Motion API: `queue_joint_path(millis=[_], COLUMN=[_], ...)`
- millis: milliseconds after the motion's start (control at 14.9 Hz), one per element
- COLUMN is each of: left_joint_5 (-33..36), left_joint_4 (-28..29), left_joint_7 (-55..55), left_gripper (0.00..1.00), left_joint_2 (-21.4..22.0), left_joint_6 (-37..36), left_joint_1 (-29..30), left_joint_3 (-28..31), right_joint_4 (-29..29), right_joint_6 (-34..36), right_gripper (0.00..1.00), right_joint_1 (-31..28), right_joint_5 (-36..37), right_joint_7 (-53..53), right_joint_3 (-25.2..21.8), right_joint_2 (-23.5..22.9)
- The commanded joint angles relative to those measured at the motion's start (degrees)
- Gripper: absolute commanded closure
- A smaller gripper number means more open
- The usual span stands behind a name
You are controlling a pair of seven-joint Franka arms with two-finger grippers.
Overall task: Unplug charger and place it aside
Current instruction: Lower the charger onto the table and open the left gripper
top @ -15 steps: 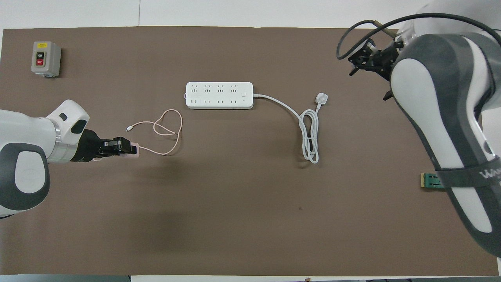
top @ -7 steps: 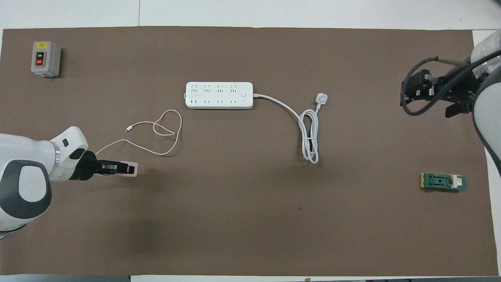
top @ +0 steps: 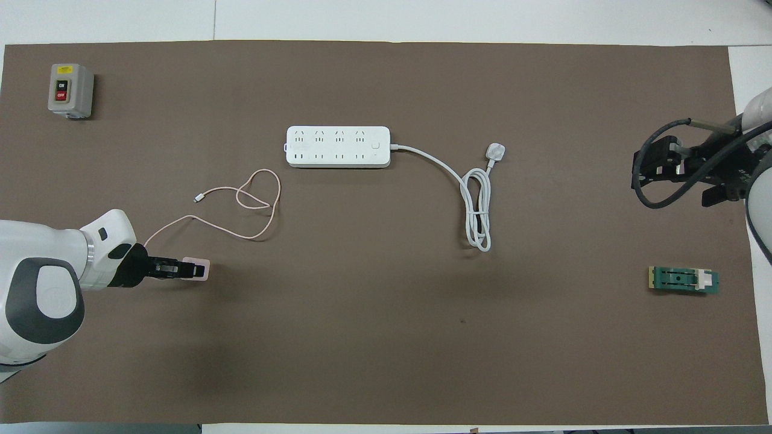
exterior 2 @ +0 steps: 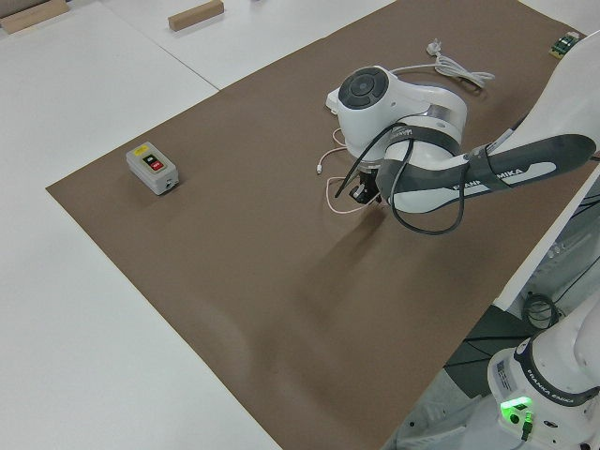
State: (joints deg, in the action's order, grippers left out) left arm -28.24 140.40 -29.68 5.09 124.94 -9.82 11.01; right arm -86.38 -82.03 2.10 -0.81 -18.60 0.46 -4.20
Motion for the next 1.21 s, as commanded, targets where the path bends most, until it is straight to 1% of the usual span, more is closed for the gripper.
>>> queue_joint_path(millis=[0,67,134,201,336,470,537,604,806,940,1075,1142], left_joint_5=[-1.1,-1.0,-1.0,-0.9,-0.2,1.2,1.9,2.8,10.7,12.2,13.0,13.6], left_joint_4=[2.2,2.4,2.3,2.3,2.1,1.5,0.8,-0.4,-6.7,-11.6,-19.0,-22.9], left_joint_7=[-2.6,-3.2,-3.7,-4.2,-4.3,-4.1,-3.9,-3.0,6.6,12.7,19.7,23.2], left_gripper=[0.74,0.45,0.11,0.0,0.0,0.0,0.0,0.0,0.0,0.0,0.0,0.0], left_joint_2=[1.9,1.9,1.9,1.9,1.9,1.7,1.7,1.8,1.3,1.4,0.9,0.5], left_joint_6=[1.3,1.3,0.9,0.8,0.8,0.3,-0.3,-1.8,-5.9,-10.2,-16.8,-20.0], left_joint_1=[1.8,2.1,3.0,3.8,4.5,5.8,5.8,5.8,5.8,5.2,4.8,4.5], left_joint_3=[-0.2,-0.1,-0.1,-0.1,0.0,0.0,0.1,0.1,0.0,-0.1,-0.5,-0.7], right_joint_4=[-1.4,-1.3,-1.4,-1.3,-1.5,-1.3,-1.4,-1.4,-1.3,-1.5,-2.9,-4.3], right_joint_6=[0.3,0.5,1.3,1.7,-0.5,-0.4,-0.3,0.1,0.3,0.3,1.0,0.2], right_gripper=[0.0,0.0,0.0,0.0,0.0,0.0,0.0,0.0,0.0,0.0,0.0,0.0], right_joint_1=[-0.1,-0.1,-0.1,0.0,1.1,4.2,4.4,4.4,4.7,4.7,4.7,4.6], right_joint_5=[0.0,0.0,0.0,0.1,-0.1,-0.2,-0.2,-0.2,0.1,-0.1,0.0,0.0], right_joint_7=[1.2,1.4,1.9,2.5,7.1,8.4,8.5,8.6,9.5,13.7,14.3,14.4], right_joint_3=[0.2,-0.3,-0.9,-1.3,-2.7,-7.0,-8.3,-8.5,-8.5,-8.5,-8.5,-8.5], right_joint_2=[1.2,1.2,1.5,1.7,1.8,1.8,1.8,1.8,2.1,3.1,4.5,4.8])
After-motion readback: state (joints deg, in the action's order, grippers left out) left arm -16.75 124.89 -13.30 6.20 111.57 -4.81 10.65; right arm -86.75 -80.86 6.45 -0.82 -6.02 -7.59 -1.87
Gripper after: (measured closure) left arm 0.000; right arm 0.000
